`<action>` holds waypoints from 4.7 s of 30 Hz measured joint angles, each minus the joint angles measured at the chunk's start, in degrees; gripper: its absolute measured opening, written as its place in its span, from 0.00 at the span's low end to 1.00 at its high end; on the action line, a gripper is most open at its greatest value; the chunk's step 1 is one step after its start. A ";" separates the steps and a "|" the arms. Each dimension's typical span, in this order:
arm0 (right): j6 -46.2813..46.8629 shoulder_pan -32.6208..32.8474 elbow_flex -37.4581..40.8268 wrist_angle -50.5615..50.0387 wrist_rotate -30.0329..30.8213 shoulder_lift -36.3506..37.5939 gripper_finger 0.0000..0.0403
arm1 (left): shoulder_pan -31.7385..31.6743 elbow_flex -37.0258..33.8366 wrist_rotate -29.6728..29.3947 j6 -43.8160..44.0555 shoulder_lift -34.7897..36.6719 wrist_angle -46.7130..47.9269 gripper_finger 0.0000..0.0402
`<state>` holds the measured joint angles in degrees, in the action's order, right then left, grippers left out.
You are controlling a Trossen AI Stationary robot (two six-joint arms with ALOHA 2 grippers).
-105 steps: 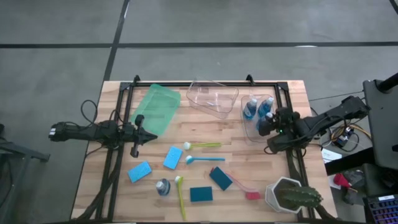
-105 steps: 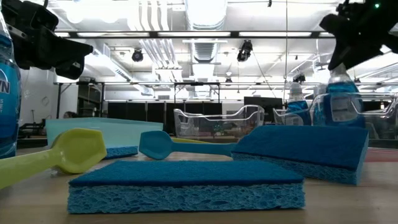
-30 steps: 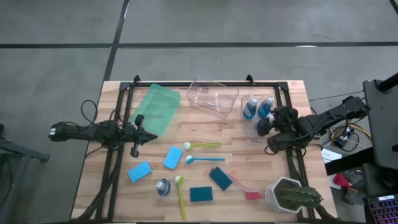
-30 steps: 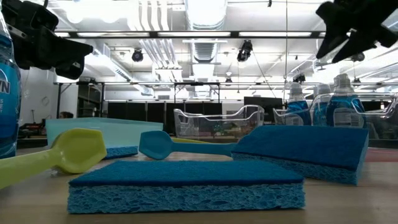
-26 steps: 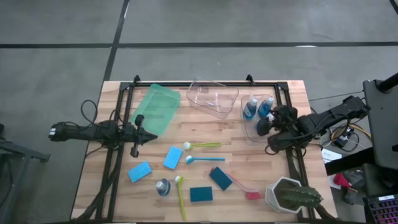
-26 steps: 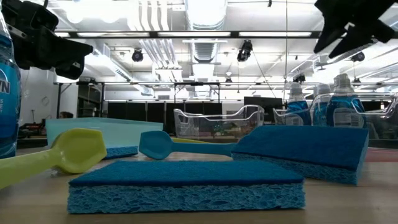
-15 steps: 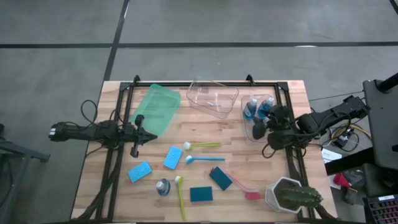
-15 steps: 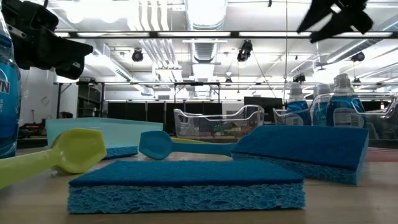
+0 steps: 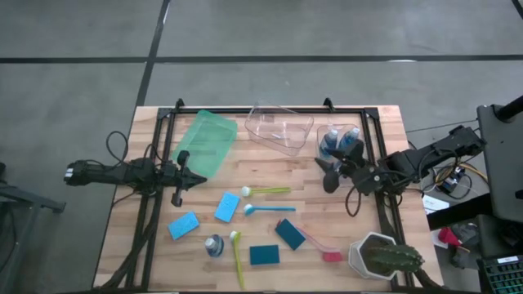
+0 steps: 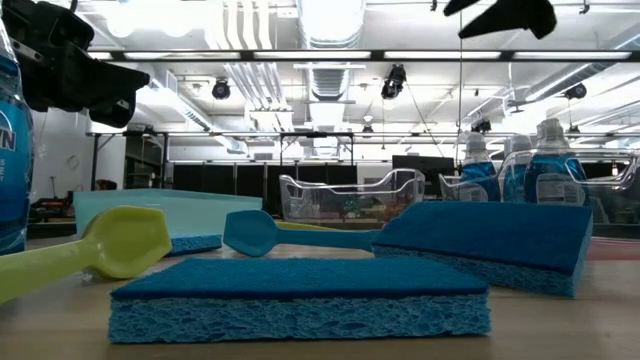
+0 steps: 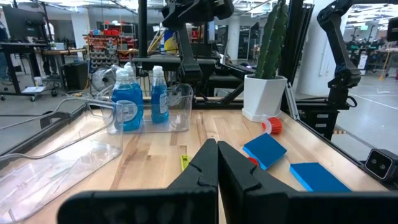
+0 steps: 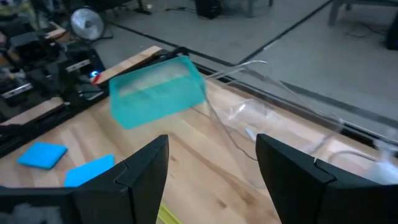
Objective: Pick & Place Kitchen Sink Supplies
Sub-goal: Put the blue sponge wipe into the left transparent bin
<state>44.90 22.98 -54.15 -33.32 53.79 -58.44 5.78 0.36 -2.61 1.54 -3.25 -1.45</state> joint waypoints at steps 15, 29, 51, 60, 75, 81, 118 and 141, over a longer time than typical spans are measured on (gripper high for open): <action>-6.09 0.02 0.04 12.96 -11.44 -9.97 0.58 | -0.01 0.00 0.00 0.00 0.00 -0.02 0.00; -3.29 0.02 -2.53 13.21 -19.41 -19.32 0.56 | -0.02 0.00 0.00 0.00 -0.02 0.00 0.00; 2.72 0.02 -14.52 7.83 -34.64 -34.19 0.54 | -0.02 0.00 0.00 0.00 -0.01 -0.02 0.00; 9.46 0.11 -16.91 -2.34 -38.59 -37.39 0.54 | -0.02 0.00 -0.01 0.01 0.00 0.00 0.00; 16.76 2.99 -16.18 -4.01 -44.01 -39.03 0.54 | -0.01 0.00 0.00 0.00 -0.08 0.00 0.00; 18.38 3.54 -16.02 -3.79 -43.90 -41.27 0.54 | 0.00 0.00 -0.01 0.00 -0.11 0.00 0.00; 20.24 3.65 -16.20 -1.93 -47.80 -48.23 0.40 | -0.02 0.00 -0.02 0.02 -0.30 0.00 0.00; 13.74 3.63 -19.68 -3.04 -46.44 -48.19 0.02 | 0.00 0.00 -0.02 0.01 -0.28 -0.01 0.00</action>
<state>58.64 26.61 -73.83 -36.35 7.35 -106.63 5.78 0.36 -2.63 1.55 -3.53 -1.47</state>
